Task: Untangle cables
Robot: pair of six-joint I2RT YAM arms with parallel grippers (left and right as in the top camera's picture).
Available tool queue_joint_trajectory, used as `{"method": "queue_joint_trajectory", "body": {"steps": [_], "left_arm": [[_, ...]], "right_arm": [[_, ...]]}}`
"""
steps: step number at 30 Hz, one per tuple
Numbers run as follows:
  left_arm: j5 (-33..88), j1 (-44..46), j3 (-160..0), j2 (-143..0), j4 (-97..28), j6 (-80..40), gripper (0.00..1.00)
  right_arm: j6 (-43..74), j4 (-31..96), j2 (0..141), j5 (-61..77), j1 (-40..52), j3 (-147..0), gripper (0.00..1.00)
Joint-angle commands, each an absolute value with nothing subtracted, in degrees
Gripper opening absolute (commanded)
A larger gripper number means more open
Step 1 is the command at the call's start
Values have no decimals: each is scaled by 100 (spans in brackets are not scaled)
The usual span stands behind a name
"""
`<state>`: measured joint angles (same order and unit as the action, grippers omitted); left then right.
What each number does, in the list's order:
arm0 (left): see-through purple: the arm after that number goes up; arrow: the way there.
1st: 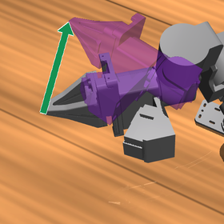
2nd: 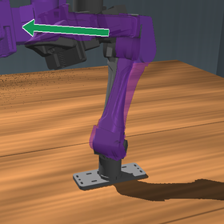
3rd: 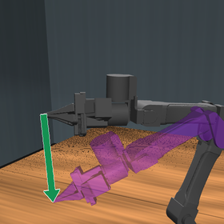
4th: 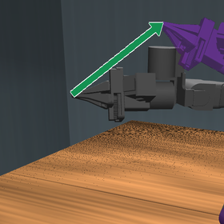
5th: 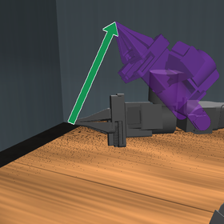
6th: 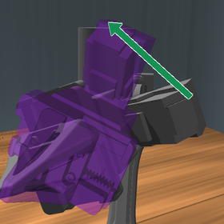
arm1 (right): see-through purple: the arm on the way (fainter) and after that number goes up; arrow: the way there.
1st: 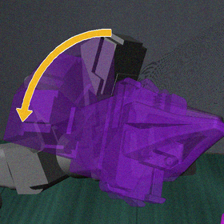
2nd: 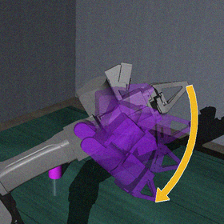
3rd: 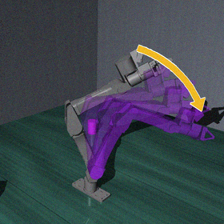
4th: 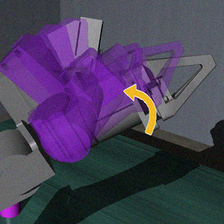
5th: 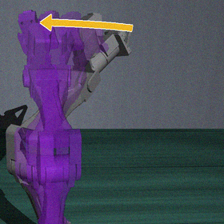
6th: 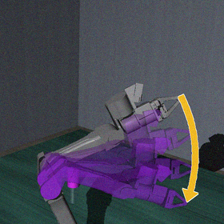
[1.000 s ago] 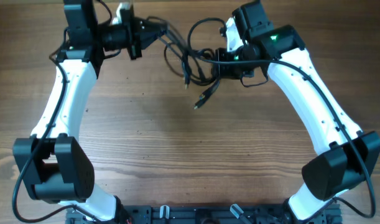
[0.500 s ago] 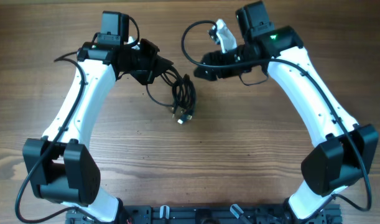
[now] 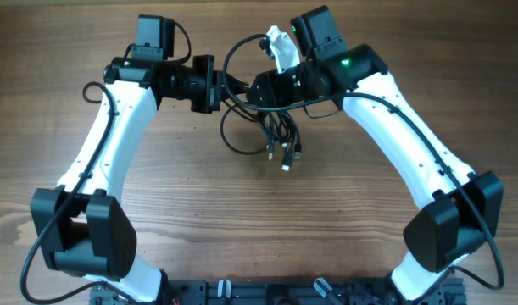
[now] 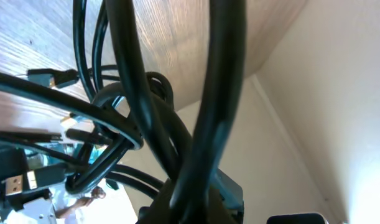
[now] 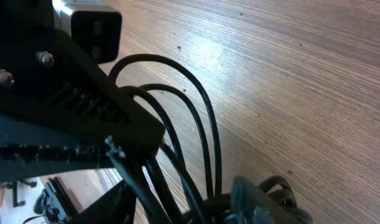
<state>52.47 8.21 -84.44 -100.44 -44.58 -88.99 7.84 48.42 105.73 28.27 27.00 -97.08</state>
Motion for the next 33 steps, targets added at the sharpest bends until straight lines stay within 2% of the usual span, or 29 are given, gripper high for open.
{"method": "queue_joint_trajectory", "body": {"steps": [1, 3, 5, 6, 7, 9, 10, 12, 14, 16, 20, 25, 28, 30, 33], "left_arm": [[6176, 880, -8514, -9845, -4368, -9566, 4], [6248, 880, -8514, -9845, -4329, -9566, 4], [6274, 880, -8514, -9845, -4309, -9561, 6], [6132, 878, -8514, -9845, -4309, -9515, 8], [5835, 878, -8514, -9845, -4311, -9317, 16], [4834, 880, -8512, -9845, -4316, -8405, 34], [4027, 880, -8512, -9845, -4320, -7489, 42], [3385, 891, -8512, -9848, -4427, -6735, 51], [3157, 891, -8512, -9848, -4445, -6217, 53], [3225, 923, -8512, -9848, -4445, -5640, 54], [3669, 1179, -8512, -9865, -4359, -4912, 66], [3553, 1625, -8512, -9870, -4134, -4493, 64], [3232, 1728, -8510, -9870, -4156, -4366, 62], [3094, 1813, -8510, -9870, -4158, -4368, 56], [2838, 2032, -8510, -9870, -4160, -4368, 56]], "right_arm": [[976, 4805, 10763, 2574, 2722, -9699, 33], [1181, 4818, 10816, 2397, 2722, -9699, 16], [1275, 4840, 10855, 2171, 2722, -9699, 5], [1433, 4871, 10853, 1953, 2720, -9701, 4], [1579, 4906, 10836, 1734, 2716, -9706, 4], [2429, 5190, 10742, 928, 2703, -9758, 4], [3151, 5642, 10650, 67, 2705, -9863, 4], [3717, 6261, 10589, -1090, 2705, -9988, 4], [3767, 6532, 10591, -1769, 2718, -9985, 4], [3745, 6521, 10589, -1417, 2731, -9988, 4], [3752, 6176, 10589, -270, 2729, -9988, 4], [3964, 5533, 10589, 1251, 2731, -9992, 4], [4209, 5358, 10589, 1514, 2731, -10112, 4], [4335, 5356, 10589, 1516, 2705, -10274, 4], [4458, 5146, 10597, 2191, 2324, -10328, 4]]}}
